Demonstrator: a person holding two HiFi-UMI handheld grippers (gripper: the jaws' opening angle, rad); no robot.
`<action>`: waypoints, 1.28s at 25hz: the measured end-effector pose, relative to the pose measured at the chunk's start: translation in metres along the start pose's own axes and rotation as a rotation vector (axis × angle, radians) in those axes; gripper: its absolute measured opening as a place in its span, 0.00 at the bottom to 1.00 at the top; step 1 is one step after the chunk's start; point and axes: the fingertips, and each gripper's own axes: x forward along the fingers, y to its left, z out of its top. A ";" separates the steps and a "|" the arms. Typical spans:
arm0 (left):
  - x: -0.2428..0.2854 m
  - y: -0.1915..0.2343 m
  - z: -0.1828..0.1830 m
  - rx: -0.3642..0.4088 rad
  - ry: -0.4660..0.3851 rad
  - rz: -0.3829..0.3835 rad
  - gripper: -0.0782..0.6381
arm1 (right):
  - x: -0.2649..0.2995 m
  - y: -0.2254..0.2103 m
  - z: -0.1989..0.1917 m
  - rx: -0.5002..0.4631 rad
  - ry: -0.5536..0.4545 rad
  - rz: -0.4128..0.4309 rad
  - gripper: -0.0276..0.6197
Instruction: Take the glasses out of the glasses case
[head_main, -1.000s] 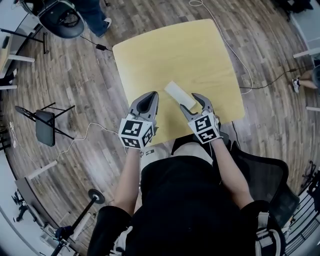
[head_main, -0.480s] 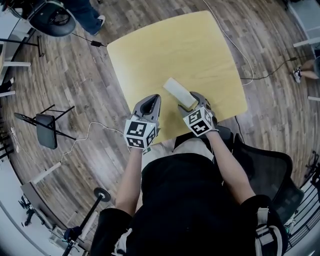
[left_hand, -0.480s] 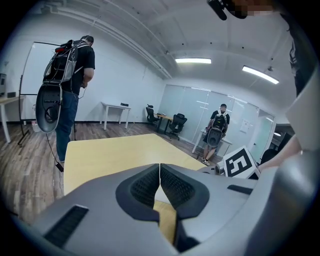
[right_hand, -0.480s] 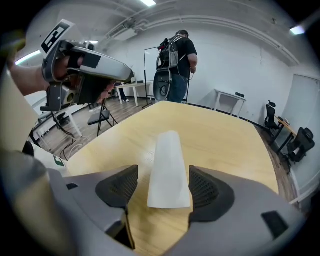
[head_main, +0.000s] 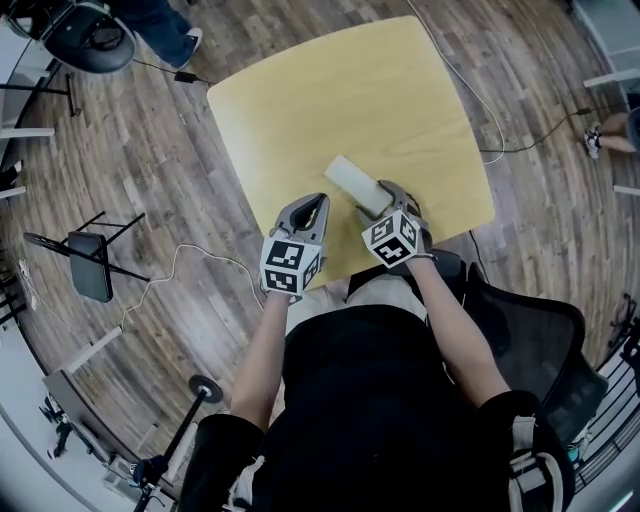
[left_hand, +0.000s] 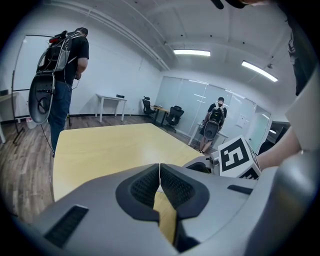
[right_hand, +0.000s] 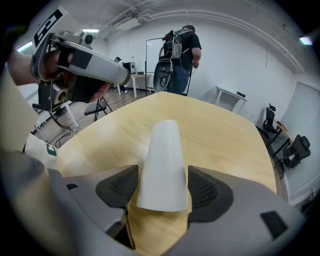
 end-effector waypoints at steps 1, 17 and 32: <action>0.002 0.000 -0.001 0.002 0.005 -0.002 0.14 | 0.001 0.000 0.000 -0.005 0.005 0.000 0.54; 0.060 0.011 -0.058 0.038 0.200 0.014 0.14 | 0.004 -0.003 -0.002 0.019 0.006 0.029 0.50; 0.085 0.025 -0.068 0.048 0.269 0.032 0.14 | 0.003 -0.004 0.003 0.075 0.004 0.104 0.50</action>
